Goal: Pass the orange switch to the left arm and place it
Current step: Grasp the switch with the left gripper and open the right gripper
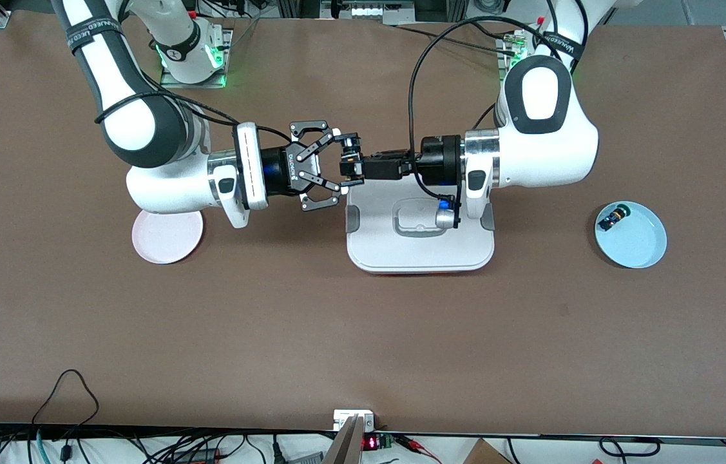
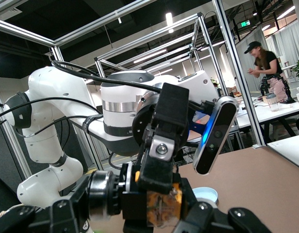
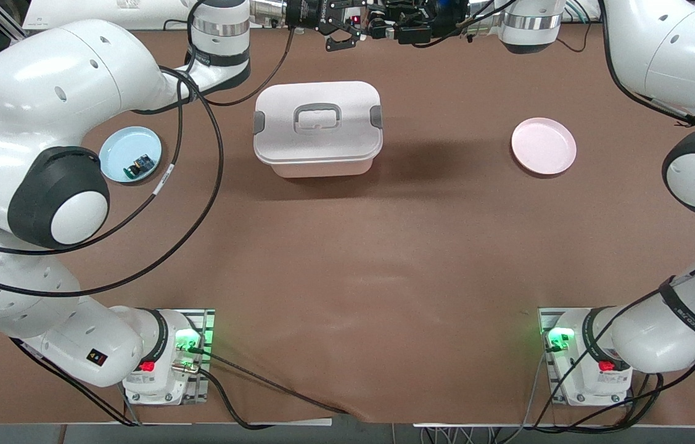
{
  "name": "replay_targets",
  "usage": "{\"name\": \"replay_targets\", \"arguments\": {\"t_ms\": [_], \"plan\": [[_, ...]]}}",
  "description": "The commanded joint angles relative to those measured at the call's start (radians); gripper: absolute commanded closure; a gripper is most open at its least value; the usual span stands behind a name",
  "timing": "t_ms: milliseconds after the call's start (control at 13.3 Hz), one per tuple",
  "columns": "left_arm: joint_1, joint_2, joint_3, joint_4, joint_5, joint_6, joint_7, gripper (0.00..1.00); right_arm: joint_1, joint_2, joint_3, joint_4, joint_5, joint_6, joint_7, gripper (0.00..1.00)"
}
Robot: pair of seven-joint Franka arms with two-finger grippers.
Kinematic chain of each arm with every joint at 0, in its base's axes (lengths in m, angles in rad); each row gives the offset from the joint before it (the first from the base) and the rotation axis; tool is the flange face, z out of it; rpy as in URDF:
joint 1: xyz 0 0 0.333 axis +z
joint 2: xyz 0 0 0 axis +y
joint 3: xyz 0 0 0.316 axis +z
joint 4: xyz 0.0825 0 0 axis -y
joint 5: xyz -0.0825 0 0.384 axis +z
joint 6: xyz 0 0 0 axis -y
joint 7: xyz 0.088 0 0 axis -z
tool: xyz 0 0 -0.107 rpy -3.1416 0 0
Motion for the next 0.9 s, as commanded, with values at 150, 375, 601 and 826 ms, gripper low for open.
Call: {"name": "replay_targets", "arguments": {"t_ms": [150,375,601,826], "plan": [[0.024,0.0,0.014,0.019,-0.005,-0.037,-0.019,1.0,0.01,-0.02,-0.001,-0.016,0.018,0.01,-0.002,0.0],[0.081,-0.003,0.014,0.022,0.079,-0.122,-0.025,1.0,0.01,-0.02,-0.001,-0.016,0.018,0.01,0.018,0.0],[0.166,-0.005,0.015,0.022,0.191,-0.258,-0.02,1.0,0.009,-0.02,-0.001,-0.016,0.021,0.01,0.017,0.0],[0.283,-0.006,0.015,0.023,0.404,-0.428,-0.022,1.0,0.001,-0.021,-0.001,-0.022,0.022,0.0,0.018,0.0]]}}
